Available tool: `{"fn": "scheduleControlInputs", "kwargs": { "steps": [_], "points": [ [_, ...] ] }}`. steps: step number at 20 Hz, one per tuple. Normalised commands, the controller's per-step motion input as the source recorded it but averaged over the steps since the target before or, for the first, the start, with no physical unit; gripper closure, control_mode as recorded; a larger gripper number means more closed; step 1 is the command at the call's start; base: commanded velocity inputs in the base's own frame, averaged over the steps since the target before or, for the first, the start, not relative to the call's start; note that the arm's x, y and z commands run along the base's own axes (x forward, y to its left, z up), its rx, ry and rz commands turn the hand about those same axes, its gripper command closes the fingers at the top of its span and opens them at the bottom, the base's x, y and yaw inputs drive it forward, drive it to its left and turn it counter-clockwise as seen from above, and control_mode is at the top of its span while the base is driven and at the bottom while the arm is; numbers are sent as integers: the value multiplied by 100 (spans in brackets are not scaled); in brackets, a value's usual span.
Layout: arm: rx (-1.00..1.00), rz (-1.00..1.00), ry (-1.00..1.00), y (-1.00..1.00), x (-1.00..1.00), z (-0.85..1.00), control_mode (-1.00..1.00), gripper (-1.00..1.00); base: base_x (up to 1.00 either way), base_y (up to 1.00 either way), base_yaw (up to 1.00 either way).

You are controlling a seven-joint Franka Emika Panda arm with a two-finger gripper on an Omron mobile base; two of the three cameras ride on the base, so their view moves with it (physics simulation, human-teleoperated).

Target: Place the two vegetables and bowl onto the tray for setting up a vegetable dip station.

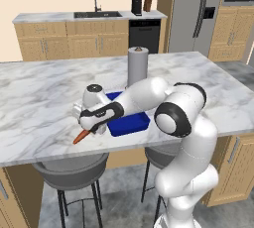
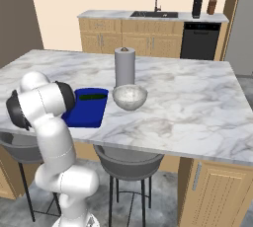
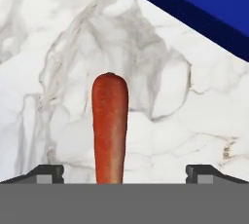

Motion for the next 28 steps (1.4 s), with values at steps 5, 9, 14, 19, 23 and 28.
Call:
{"fn": "scheduleControlInputs", "kwargs": {
  "steps": [5, 9, 14, 19, 23, 28],
  "points": [
    [-1, 0, 0, 3, 6, -23, -100, -100, 0, 0, 0],
    [0, 0, 0, 0, 6, -27, -100, -100, 0, 0, 0],
    [0, 0, 0, 0, 11, -23, -100, -100, 0, 0, 0],
    [0, 0, 0, 0, 25, -14, -100, -100, 0, 0, 0],
    [0, 0, 0, 4, 25, -14, -100, -100, 0, 0, 0],
    [-2, 0, 0, 13, 7, -17, -100, 100, 0, 0, 0]
  ]
}}
